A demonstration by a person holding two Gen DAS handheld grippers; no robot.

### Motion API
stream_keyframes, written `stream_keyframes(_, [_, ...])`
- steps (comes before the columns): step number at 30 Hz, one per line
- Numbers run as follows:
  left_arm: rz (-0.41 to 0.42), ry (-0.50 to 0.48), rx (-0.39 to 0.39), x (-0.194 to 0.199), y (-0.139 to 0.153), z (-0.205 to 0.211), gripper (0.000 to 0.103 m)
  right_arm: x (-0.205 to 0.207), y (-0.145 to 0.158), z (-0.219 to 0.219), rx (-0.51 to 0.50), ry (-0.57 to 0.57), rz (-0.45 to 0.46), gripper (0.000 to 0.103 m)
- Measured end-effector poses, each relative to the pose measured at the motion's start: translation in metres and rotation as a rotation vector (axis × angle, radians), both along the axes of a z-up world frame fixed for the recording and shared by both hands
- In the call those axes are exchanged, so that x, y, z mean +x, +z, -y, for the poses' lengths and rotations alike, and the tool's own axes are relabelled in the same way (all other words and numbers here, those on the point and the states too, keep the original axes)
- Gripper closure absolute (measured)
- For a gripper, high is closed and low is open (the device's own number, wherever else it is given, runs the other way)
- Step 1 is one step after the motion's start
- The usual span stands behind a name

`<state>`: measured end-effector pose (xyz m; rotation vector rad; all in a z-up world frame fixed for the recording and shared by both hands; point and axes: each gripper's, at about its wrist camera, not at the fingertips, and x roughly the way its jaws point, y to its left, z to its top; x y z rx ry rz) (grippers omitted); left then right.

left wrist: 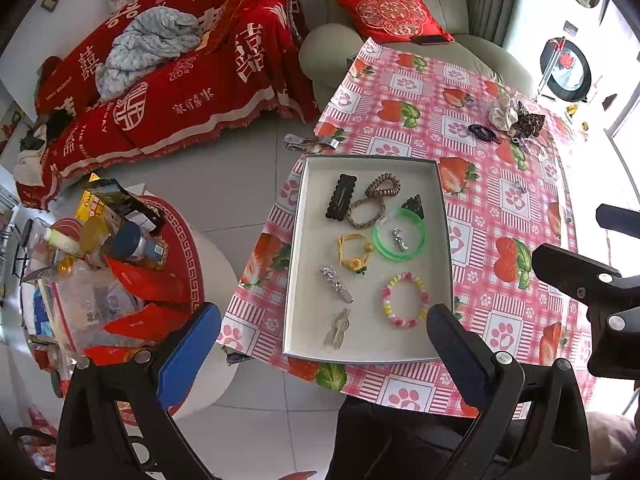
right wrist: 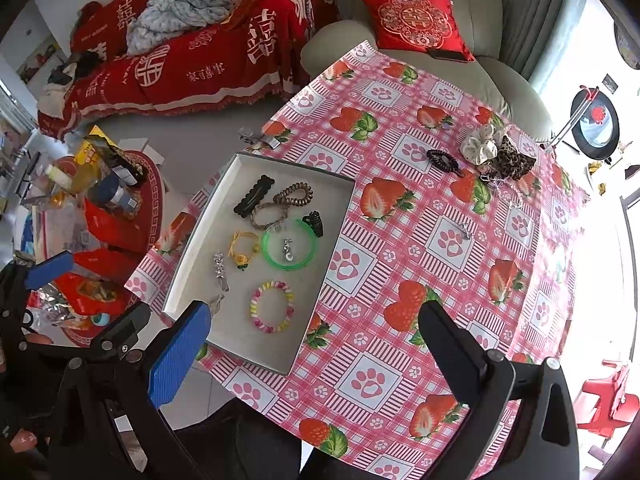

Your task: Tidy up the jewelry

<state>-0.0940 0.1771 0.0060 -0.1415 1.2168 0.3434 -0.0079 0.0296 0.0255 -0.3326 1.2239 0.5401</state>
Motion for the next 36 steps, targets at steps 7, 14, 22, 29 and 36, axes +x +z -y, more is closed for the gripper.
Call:
stream_keyframes(7, [0.002, 0.001, 0.003, -0.0014, 0.0002, 0.0017, 0.0, -0.0016, 0.0003, -0.0009, 0.001, -0.003, 0.002, 0.0])
stream_keyframes(14, [0.003, 0.002, 0.003, -0.0024, 0.0004, 0.0016, 0.0, -0.0032, 0.0021, -0.0023, 0.001, 0.001, -0.001, 0.0])
stream_keyframes(22, [0.002, -0.001, 0.003, -0.0024, 0.0, 0.002, 0.0, -0.0052, 0.0032, -0.0045, 0.0, 0.003, -0.001, 0.0])
stream_keyframes(29, [0.0, 0.0, 0.004, -0.0027, -0.0003, 0.0028, 0.0, -0.0056, 0.0023, -0.0048, 0.001, 0.001, 0.0, 0.0])
stream_keyframes(36, [0.001, 0.001, 0.003, -0.0049, 0.0004, 0.0045, 0.0, -0.0061, 0.0027, -0.006, 0.001, 0.0, 0.0, 0.0])
